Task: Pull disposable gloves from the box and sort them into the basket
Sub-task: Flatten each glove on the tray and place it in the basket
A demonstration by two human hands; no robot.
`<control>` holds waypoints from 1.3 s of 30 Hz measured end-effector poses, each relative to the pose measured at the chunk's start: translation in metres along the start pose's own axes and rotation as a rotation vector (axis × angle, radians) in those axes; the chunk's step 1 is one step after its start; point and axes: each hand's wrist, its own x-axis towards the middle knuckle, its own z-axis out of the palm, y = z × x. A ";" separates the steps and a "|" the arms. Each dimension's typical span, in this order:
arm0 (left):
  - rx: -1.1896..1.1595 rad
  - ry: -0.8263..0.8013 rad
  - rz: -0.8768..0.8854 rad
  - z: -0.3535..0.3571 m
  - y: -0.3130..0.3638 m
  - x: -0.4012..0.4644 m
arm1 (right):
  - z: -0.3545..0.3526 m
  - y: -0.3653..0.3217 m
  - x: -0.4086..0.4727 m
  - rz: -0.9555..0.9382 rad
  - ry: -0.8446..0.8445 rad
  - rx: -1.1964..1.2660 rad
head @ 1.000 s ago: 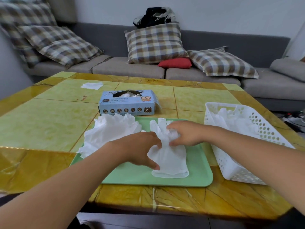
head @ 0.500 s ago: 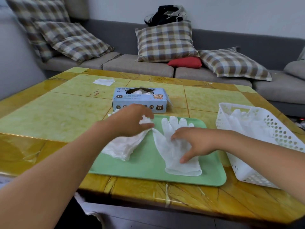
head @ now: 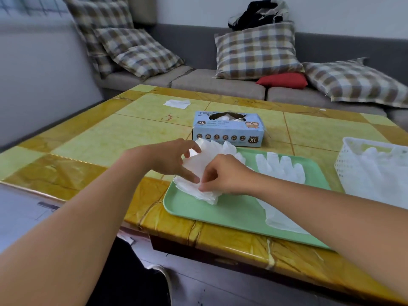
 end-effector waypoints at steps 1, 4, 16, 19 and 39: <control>0.008 -0.025 0.000 -0.001 -0.005 0.000 | -0.002 0.003 -0.001 -0.008 -0.019 0.014; 0.014 -0.059 0.018 -0.001 -0.010 0.004 | -0.014 0.015 -0.007 0.007 0.002 0.138; -0.006 0.037 0.006 0.003 -0.006 0.015 | -0.024 0.042 -0.045 0.068 -0.063 0.544; 0.006 0.037 -0.003 0.004 -0.005 0.014 | -0.035 0.036 -0.058 0.013 -0.103 0.601; -1.328 0.174 0.159 0.028 0.155 0.020 | -0.129 0.051 -0.103 0.316 0.043 1.323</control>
